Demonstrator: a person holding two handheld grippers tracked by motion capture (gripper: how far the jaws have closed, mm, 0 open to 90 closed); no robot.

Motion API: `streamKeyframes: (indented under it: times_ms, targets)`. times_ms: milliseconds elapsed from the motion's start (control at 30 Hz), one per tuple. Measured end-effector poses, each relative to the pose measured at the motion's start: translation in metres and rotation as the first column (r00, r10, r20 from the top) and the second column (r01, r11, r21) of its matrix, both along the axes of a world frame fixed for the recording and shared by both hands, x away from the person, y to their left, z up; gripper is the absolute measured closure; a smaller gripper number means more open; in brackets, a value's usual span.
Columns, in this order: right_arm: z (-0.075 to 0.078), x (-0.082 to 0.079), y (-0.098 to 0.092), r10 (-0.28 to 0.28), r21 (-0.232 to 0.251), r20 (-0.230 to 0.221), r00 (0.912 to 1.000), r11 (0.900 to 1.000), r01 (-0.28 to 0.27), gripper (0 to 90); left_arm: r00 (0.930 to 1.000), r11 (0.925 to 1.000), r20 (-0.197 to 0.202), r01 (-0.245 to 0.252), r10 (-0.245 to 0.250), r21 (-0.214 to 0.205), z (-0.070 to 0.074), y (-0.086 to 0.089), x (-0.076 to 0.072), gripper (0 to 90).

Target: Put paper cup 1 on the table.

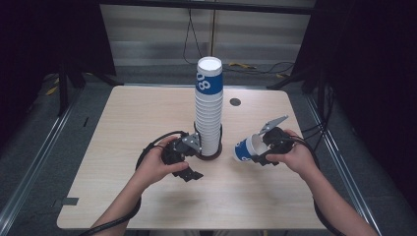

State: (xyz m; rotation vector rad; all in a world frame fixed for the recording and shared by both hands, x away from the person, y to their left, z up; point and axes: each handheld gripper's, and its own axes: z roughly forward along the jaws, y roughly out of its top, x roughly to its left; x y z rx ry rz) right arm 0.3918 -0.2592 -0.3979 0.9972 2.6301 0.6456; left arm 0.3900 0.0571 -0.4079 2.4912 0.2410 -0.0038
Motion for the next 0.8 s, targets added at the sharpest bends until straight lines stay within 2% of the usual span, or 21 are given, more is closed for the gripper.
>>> streamKeyframes:
  times_ms: [267, 467, 533, 567, 633, 800]
  targets:
    - [-0.002, 0.005, 0.0, -0.016, -0.037, -0.017, 0.9997, 0.9992, 0.016, 18.7, 1.0, 1.0, -0.003, -0.007, 0.007, -0.001, -0.001, 0.003, 0.0, 16.7]
    - [-0.006, 0.011, 0.007, -0.018, -0.076, -0.053, 0.9984, 0.997, 0.014, 17.8, 0.9999, 0.9999, -0.008, -0.013, 0.013, -0.003, -0.001, 0.005, 0.0, 16.7]
    - [-0.008, 0.012, 0.009, -0.04, -0.078, -0.072, 0.9967, 0.9964, 0.034, 17.6, 0.9999, 0.9999, -0.008, -0.013, 0.013, -0.005, -0.002, 0.006, 0.0, 16.7]
    - [-0.009, 0.013, 0.01, -0.025, -0.084, -0.071, 0.9972, 0.9963, 0.019, 17.4, 0.9999, 0.9999, -0.007, -0.011, 0.011, -0.001, -0.002, 0.006, 0.0, 16.7]
    - [-0.011, 0.014, 0.011, -0.029, -0.106, -0.07, 0.9971, 0.9941, 0.022, 17.0, 0.9999, 0.9999, -0.01, -0.013, 0.013, -0.005, -0.001, 0.007, 0.001, 16.7]
    - [-0.012, 0.016, 0.014, -0.033, -0.109, -0.069, 0.9971, 0.9937, 0.025, 16.3, 0.9998, 0.9999, -0.011, -0.014, 0.014, -0.007, -0.002, 0.007, 0.0, 16.7]
